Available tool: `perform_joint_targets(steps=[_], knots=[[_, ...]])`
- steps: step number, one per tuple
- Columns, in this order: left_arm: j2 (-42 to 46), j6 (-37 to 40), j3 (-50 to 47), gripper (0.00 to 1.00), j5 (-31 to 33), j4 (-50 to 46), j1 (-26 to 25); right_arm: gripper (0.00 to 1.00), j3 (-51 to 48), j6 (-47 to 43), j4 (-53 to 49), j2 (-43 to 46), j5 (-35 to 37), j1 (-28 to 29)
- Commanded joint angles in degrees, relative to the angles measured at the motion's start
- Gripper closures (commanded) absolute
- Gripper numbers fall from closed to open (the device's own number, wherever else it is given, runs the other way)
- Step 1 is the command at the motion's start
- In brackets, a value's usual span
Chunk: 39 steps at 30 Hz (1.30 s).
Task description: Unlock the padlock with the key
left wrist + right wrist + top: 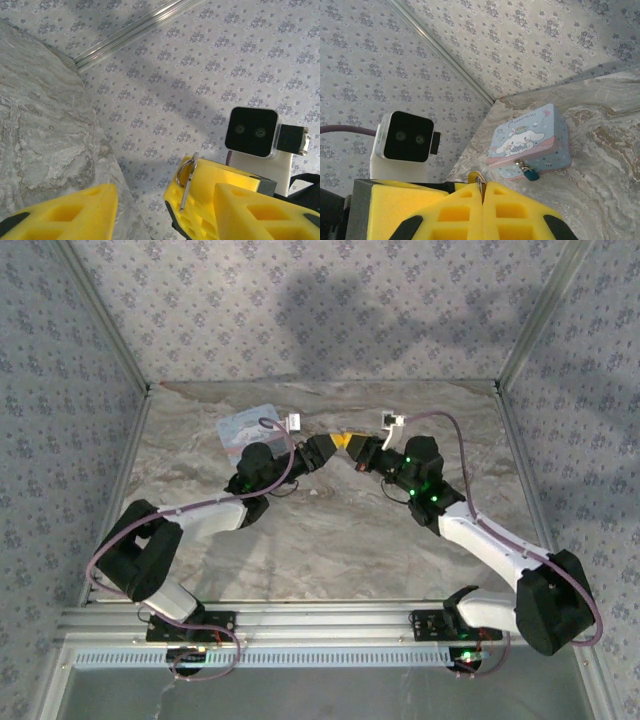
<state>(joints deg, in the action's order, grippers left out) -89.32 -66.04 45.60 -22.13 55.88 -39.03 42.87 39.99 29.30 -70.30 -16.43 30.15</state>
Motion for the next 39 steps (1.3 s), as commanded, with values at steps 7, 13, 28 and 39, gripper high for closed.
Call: perform_joint_targets(steps=[7,13,28,39], knots=[[-0.3,0.1,2.4,0.71,0.4,2.6,-0.4,1.00,-1.1,2.3,0.7,-0.6,1.3,0.6],[-0.2,0.6,2.5,0.83,0.5,1.7,-0.4,1.00,-1.1,2.5,0.5,-0.7,1.0,0.7],[5.3,12.4,7.2,1.00,-9.0,-18.5,3.4,0.64,-3.1,-8.3,-4.4,4.3,-13.5,-8.4],[5.0,61.1,36.6,1.00,-22.0,-90.9,4.5,0.52,5.5,-39.1,-27.1,5.3,-49.2,-16.7]])
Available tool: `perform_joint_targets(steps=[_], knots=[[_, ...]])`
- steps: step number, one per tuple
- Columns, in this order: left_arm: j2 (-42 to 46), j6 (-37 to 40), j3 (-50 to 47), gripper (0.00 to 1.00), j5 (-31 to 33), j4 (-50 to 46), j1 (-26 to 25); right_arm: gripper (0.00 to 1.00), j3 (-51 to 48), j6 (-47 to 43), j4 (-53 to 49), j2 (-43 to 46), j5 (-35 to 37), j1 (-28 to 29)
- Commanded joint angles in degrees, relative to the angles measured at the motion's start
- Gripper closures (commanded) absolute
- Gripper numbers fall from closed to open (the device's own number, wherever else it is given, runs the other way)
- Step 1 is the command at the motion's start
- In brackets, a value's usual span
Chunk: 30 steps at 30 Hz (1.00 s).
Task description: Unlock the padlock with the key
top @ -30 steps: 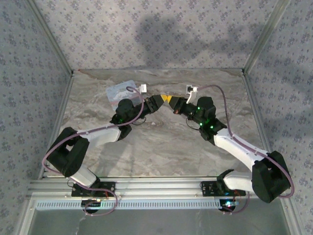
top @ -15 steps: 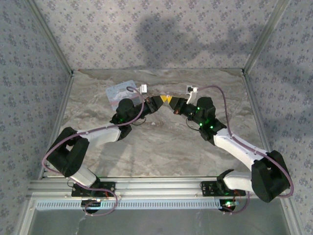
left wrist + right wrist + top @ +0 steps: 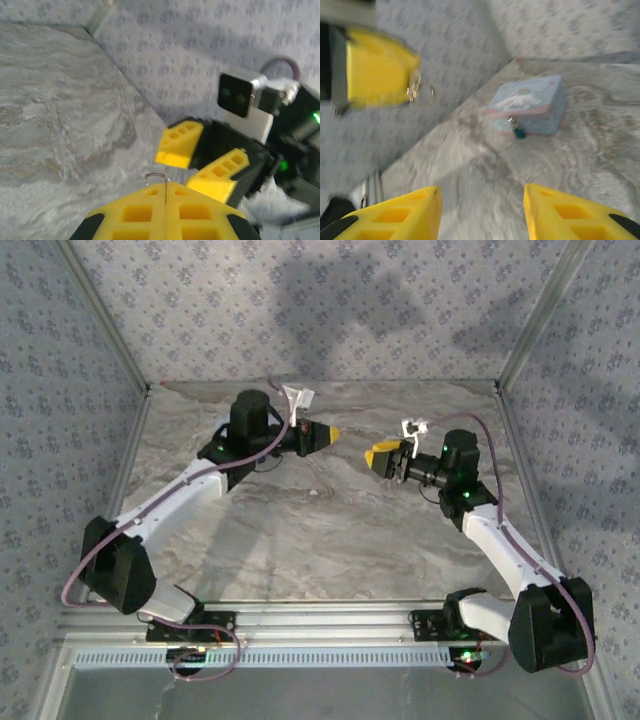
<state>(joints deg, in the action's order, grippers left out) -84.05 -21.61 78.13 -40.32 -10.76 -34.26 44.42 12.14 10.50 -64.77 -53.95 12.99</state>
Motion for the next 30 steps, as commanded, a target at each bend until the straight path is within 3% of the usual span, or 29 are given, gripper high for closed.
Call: perform_joint_targets(steps=[1,8,16,30], knots=[[-0.8,18.8,5.4,1.00,-3.8,-27.1,-0.3,0.52,4.8,-12.5,-9.3,-0.9,-12.1,0.9],[-4.0,25.7,10.7,1.00,-1.7,-37.3,-2.3,0.52,10.5,-16.7,-13.8,-6.8,-13.3,4.8],[-4.5,26.5,11.2,1.00,-1.5,-37.0,-2.9,0.57,13.6,-18.1,-15.0,-12.7,-14.2,8.5],[-4.4,26.3,11.2,1.00,-2.1,-36.0,-3.0,0.67,13.8,-20.4,-18.4,-14.3,-14.5,10.2]])
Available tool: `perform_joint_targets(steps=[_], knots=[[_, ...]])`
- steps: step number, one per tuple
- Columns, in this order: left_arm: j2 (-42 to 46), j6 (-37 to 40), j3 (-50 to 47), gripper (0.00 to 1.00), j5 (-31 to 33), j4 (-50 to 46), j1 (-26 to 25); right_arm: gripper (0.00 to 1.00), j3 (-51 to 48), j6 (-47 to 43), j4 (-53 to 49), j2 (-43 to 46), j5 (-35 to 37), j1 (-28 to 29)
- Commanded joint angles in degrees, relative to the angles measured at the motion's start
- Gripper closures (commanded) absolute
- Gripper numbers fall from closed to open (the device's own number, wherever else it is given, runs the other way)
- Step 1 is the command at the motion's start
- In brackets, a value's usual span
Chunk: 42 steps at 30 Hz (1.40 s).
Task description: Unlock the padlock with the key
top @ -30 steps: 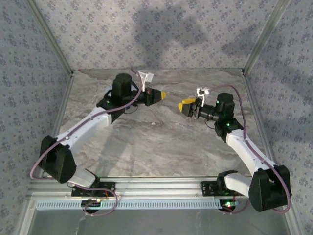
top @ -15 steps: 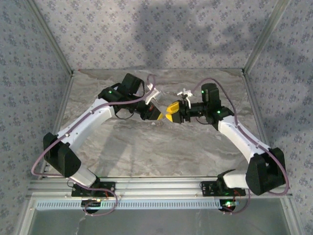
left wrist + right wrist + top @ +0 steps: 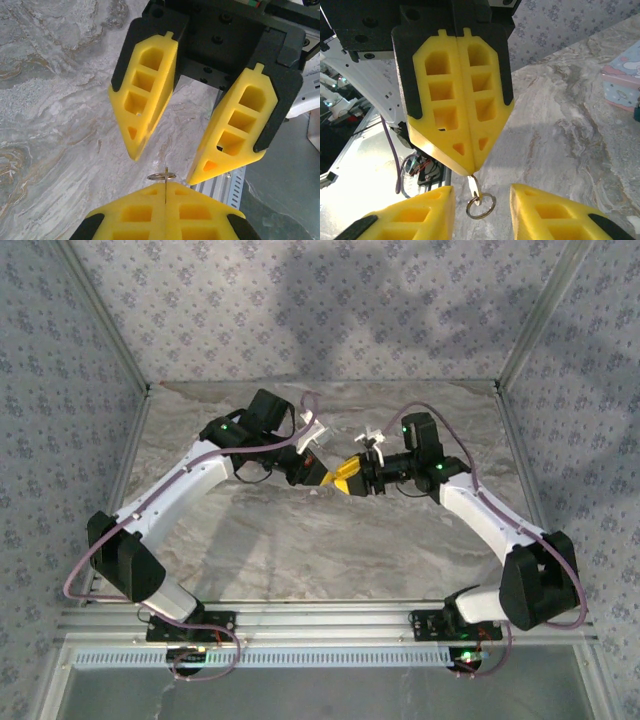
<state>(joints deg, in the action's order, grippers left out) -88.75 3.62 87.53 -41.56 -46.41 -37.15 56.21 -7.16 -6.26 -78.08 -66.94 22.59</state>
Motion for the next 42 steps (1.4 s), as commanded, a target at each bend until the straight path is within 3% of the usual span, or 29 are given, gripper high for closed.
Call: perform_joint_targets(steps=[1,14,19,21,23,26,28,34,42], knots=[[0.2,1.0,1.8,1.00,-0.9,-0.3,-0.1,0.68,2.1,-1.2,-1.7,-1.2,-1.6,0.8],[0.2,2.2,1.9,1.00,-1.1,-1.4,-0.2,1.00,2.8,-2.6,-4.8,-1.6,-1.4,-0.1],[0.3,2.7,2.7,1.00,-0.5,-1.7,0.2,1.00,2.9,-5.1,-8.6,-1.3,-1.4,-0.1],[0.5,2.2,2.7,0.92,-0.5,-0.7,0.5,1.00,2.7,-5.4,-9.2,-1.1,-0.9,-0.2],[1.0,1.1,2.5,0.73,-0.3,1.1,1.1,1.00,1.9,-5.0,-8.7,-0.5,-0.3,-0.4],[1.9,-1.3,1.4,0.72,-0.3,4.8,2.4,1.00,0.2,-2.8,-5.7,1.1,0.9,-1.0],[2.7,-4.1,0.2,0.60,0.4,8.5,4.0,1.00,-1.0,-1.2,-4.0,2.2,1.6,-1.4],[4.8,-12.5,-6.2,0.65,0.5,19.2,9.4,1.00,-4.4,1.8,-1.1,4.8,4.5,-2.6],[7.1,-20.9,-14.6,0.58,-1.2,29.1,9.3,1.00,-5.0,7.2,3.7,4.9,8.0,-3.2]])
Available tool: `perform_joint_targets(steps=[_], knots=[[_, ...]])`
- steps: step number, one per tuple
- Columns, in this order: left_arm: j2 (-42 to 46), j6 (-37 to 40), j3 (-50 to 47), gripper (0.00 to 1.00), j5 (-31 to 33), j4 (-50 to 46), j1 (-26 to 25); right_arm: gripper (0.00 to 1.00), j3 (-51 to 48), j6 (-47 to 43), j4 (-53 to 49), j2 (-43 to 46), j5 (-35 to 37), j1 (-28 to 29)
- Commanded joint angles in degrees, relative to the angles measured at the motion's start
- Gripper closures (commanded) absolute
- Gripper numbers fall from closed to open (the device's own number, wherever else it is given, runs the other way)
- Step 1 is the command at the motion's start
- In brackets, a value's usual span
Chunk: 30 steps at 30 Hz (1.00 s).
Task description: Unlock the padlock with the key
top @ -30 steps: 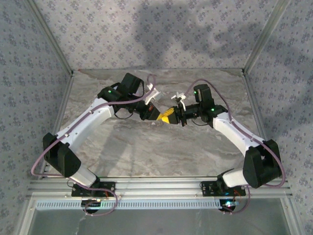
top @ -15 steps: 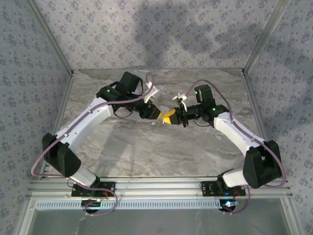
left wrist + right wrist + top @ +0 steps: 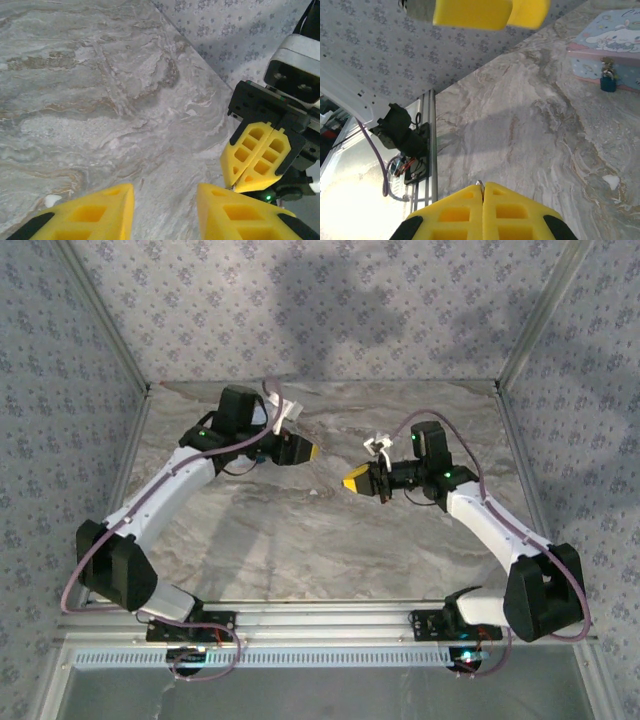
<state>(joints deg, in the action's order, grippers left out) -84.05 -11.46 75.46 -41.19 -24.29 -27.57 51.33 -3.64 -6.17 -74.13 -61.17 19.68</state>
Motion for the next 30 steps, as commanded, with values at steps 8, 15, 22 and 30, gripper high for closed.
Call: perform_joint_targets(steps=[8,15,22,30], knots=[[7.4,-34.7,-22.8,0.41,4.4,44.0,-1.6,1.00,-1.9,23.6,19.0,0.9,12.8,-0.6],[4.7,-48.5,-27.6,0.31,11.5,60.8,-5.9,1.00,-2.8,37.3,26.6,0.2,19.0,0.6],[0.7,-56.1,-29.0,0.30,15.3,70.0,-8.2,1.00,-3.2,43.8,31.4,-1.7,20.9,2.7],[-0.8,-56.5,-27.8,0.38,15.3,70.3,-9.2,1.00,-2.9,44.8,32.3,-3.3,22.1,4.2]])
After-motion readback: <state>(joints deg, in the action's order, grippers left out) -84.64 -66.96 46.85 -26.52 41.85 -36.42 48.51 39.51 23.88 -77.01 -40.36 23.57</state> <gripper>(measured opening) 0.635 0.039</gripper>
